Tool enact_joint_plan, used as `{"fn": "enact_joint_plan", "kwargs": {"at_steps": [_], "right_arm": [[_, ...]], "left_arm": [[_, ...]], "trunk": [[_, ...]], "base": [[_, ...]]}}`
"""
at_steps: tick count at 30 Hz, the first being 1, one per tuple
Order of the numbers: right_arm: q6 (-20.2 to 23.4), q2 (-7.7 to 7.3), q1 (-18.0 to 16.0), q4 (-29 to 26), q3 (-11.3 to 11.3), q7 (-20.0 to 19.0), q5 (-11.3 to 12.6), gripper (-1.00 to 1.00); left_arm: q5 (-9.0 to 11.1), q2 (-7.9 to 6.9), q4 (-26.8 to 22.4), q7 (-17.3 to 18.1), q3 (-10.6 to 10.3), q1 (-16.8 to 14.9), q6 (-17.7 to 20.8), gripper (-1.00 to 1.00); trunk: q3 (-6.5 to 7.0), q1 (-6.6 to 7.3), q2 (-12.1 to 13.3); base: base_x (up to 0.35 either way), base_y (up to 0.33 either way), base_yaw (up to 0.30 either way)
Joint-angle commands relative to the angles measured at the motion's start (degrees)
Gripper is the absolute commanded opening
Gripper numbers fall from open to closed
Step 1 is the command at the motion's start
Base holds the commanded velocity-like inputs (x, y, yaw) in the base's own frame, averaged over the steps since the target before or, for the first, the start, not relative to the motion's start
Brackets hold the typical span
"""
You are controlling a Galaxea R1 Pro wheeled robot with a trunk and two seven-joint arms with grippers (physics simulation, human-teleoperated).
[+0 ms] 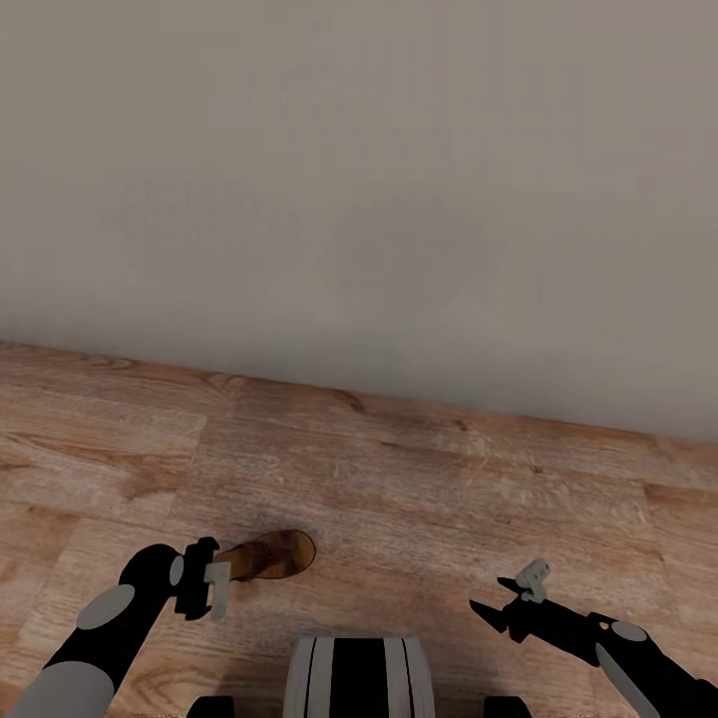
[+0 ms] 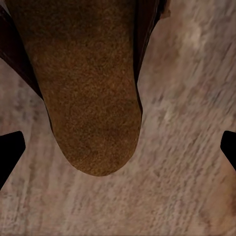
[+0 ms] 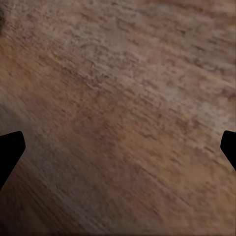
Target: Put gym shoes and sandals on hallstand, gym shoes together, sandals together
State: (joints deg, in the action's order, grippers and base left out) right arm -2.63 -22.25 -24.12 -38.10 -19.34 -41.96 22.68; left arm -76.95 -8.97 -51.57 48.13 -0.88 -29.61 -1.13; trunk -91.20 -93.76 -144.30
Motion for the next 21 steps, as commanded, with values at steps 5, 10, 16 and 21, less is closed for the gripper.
{"fn": "enact_joint_plan", "kwargs": {"at_steps": [5,10,16,21], "right_arm": [[-0.3,-0.08,-0.1,0.1,-0.3,0.0,0.4,1.0],[-0.3,-0.08,-0.1,0.1,-0.3,0.0,0.3,1.0],[-0.3,-0.08,-0.1,0.1,-0.3,0.0,0.3,1.0],[-0.3,-0.08,-0.1,0.1,-0.3,0.0,0.3,1.0]], "left_arm": [[-0.3,-0.1,-0.1,0.0,-0.1,-0.1,-0.1,1.0],[-0.3,-0.11,-0.9,0.0,-0.1,-0.1,-0.1,1.0],[-0.3,-0.08,-3.3,0.0,-0.1,0.0,-0.1,1.0],[-0.3,-0.14,-3.9,0.0,-0.1,0.0,-0.1,1.0]], "trunk": [[-0.38,0.01,0.0],[-0.61,0.01,0.0],[-0.73,0.01,0.0],[-0.75,0.01,0.0]], "base": [[0.0,0.0,0.0],[0.0,0.0,0.0],[0.0,0.0,0.0],[0.0,0.0,0.0]]}}
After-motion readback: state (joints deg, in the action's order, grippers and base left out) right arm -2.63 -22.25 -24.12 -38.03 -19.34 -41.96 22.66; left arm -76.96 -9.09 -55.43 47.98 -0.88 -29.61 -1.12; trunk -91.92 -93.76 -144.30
